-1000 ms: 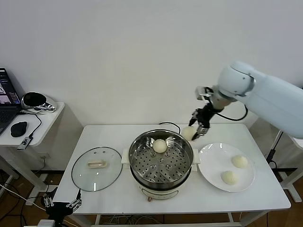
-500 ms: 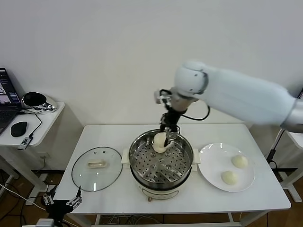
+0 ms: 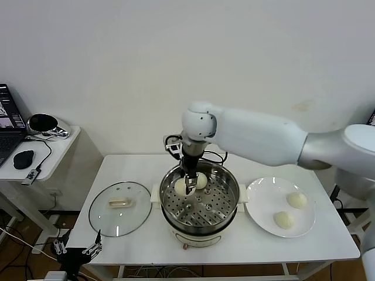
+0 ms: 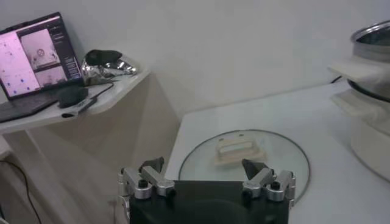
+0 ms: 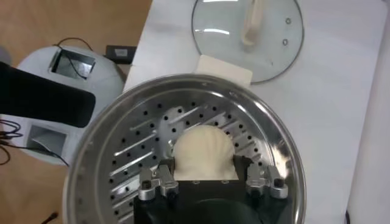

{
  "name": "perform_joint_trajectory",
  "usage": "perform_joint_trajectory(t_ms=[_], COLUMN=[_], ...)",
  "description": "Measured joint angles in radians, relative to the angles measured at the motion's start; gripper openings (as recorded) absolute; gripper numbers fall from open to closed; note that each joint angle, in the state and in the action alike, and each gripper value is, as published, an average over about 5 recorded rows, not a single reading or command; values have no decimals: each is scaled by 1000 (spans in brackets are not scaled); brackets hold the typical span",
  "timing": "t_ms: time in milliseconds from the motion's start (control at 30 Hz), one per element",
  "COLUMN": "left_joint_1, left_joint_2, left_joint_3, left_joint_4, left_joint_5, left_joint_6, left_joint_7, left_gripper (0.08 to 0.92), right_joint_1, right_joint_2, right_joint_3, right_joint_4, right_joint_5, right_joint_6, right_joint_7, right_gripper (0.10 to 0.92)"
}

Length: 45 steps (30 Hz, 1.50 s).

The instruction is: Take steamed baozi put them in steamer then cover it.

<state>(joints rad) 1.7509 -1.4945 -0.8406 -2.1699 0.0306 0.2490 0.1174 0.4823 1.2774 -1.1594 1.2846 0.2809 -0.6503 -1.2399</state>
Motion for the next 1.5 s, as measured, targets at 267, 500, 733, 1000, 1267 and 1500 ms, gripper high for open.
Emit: perform_joint_trajectory(t_ms=[267, 500, 733, 1000, 1267, 1500], left_joint_1=[-3, -6, -5, -11, -12, -11], left_joint_2=[1, -2, -1, -2, -3, 2], left_joint_3=[0, 3, 2, 6, 11, 12], left_joint_4=[-2, -1, 3, 2, -1, 5], left_joint_5=[-2, -3, -6, -6, -6, -7], left_joint_6=[1, 1, 1, 2, 8, 14], left_joint_7=[3, 2, 1, 3, 11, 17], left_gripper=[823, 823, 823, 823, 823, 823], right_joint_1=[-44, -69, -80, -60, -2, 65], right_joint_2=[33, 67, 81, 50, -63, -230], right_joint_3=[1, 1, 3, 15, 57, 101], right_joint_4=[-13, -36, -40, -5, 66, 139], right_joint_5=[-32, -52, -53, -45, -46, -64], right_joint_6=[-3, -5, -10, -20, -3, 49], right_joint_7=[30, 57, 73, 74, 45, -8], right_gripper=[602, 602, 682, 820, 823, 823])
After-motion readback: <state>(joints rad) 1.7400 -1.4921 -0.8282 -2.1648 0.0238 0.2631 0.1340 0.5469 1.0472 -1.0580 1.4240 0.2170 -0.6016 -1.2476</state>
